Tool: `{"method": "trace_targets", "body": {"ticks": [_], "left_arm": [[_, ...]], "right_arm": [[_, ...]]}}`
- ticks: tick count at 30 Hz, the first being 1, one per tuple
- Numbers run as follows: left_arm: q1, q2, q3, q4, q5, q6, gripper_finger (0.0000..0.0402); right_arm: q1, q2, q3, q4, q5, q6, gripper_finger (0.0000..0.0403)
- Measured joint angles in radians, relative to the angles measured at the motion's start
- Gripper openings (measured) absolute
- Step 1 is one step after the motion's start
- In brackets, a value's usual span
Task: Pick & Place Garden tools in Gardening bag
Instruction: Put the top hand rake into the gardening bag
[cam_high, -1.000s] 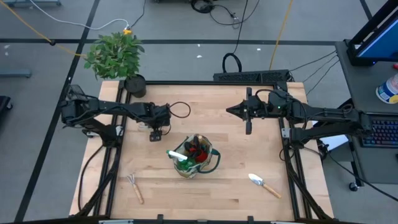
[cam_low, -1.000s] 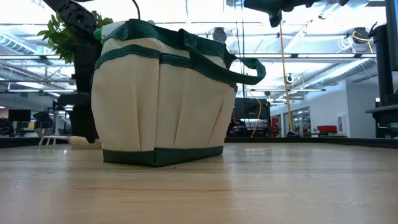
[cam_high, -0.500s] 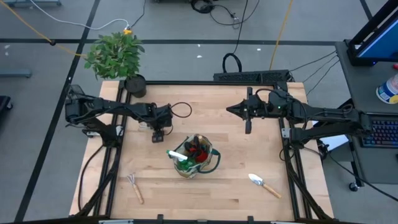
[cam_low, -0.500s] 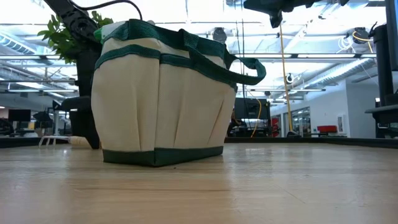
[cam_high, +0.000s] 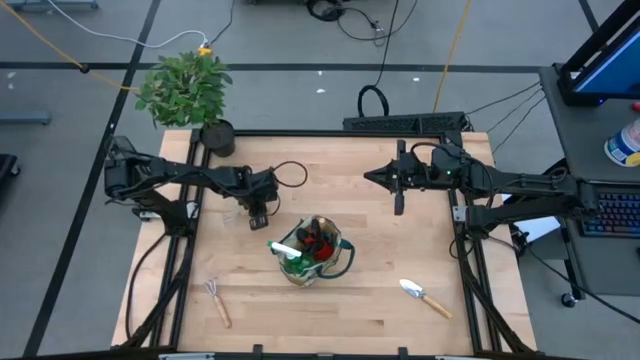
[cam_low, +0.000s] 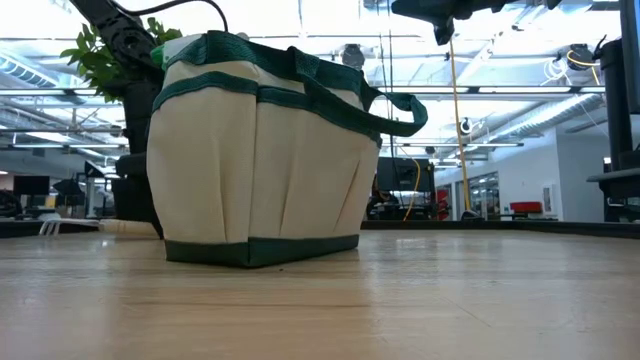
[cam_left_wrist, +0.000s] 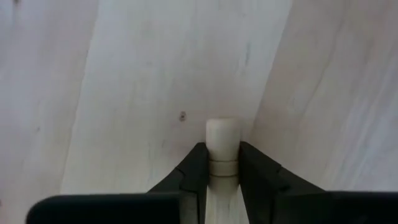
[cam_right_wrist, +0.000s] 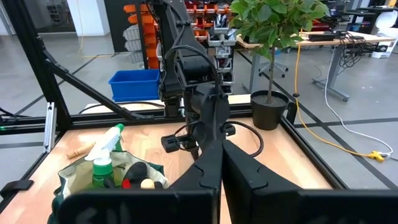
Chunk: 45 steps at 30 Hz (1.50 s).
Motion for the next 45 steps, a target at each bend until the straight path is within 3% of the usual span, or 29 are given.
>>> {"method": "trace_targets", "body": {"ticks": [13, 26, 33, 41, 45], "left_arm": [[-0.001, -0.236, 0.119, -0.121, -0.067, -0.181, 0.0067], [-0.154, -0.458, 0.322, -0.15, -0.148, -0.274, 0.0067], [-0.266, -0.505, 0.363, 0.006, -0.153, -0.282, 0.0067], [-0.357, -0.507, 0.366, 0.327, -0.153, -0.199, 0.0067], [-0.393, -0.464, 0.367, 0.453, -0.149, -0.165, 0.0067]], "right_arm": [[0.0, 0.0, 0.0, 0.003, 0.0, 0.0, 0.0], [-0.001, 0.0, 0.0, -0.012, 0.001, -0.074, 0.0], [-0.001, 0.0, 0.0, -0.066, -0.014, -0.09, 0.0], [-0.036, -0.033, 0.001, -0.091, -0.211, -0.025, 0.0], [-0.072, -0.074, 0.001, -0.099, -0.222, 0.016, 0.0]]}}
